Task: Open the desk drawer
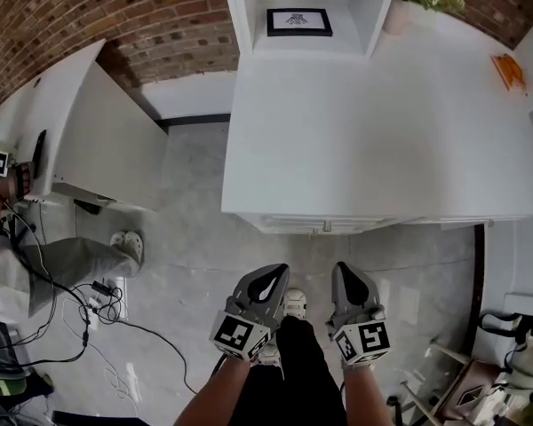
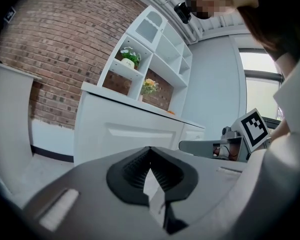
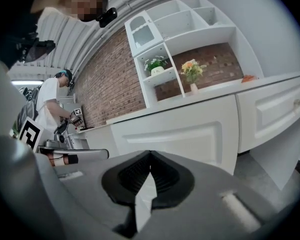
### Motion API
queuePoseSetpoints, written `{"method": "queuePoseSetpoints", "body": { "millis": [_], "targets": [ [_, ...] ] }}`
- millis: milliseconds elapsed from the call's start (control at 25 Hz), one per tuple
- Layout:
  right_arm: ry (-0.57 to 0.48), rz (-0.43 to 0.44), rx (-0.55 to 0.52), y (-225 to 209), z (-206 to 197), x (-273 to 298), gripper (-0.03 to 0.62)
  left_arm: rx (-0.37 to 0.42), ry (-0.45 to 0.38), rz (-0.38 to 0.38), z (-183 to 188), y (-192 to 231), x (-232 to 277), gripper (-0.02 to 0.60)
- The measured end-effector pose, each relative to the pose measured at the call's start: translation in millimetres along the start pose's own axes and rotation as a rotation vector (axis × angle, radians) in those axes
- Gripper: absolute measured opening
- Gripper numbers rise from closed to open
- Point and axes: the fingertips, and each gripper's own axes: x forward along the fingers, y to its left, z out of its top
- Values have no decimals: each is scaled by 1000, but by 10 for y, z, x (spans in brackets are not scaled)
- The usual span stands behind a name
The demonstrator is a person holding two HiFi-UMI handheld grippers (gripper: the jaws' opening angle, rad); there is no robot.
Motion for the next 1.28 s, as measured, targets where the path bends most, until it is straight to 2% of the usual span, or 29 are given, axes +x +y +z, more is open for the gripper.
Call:
{"method": "queuePoseSetpoints", "body": {
  "millis": [400,520,760,1000,1280],
  "targets": [
    [-28,-28,-96,-133,-180,484,1,18,-53,-13,-253,172,534,3],
    [-39,-51,-115,-150,-227,586,44,24,-54,-19,-342,194,630,3],
    [-76,-84,-68,-213,-245,780,89,44,-36,-25,-471,276,803,3],
    [-84,-134,-60,-239,-289,925,94,83,-45,-34,-468,314,952,3],
    [-102,-176,-49,-266,-261,989,91,82,-53,-36,-430,332,1049,3]
  ]
}}
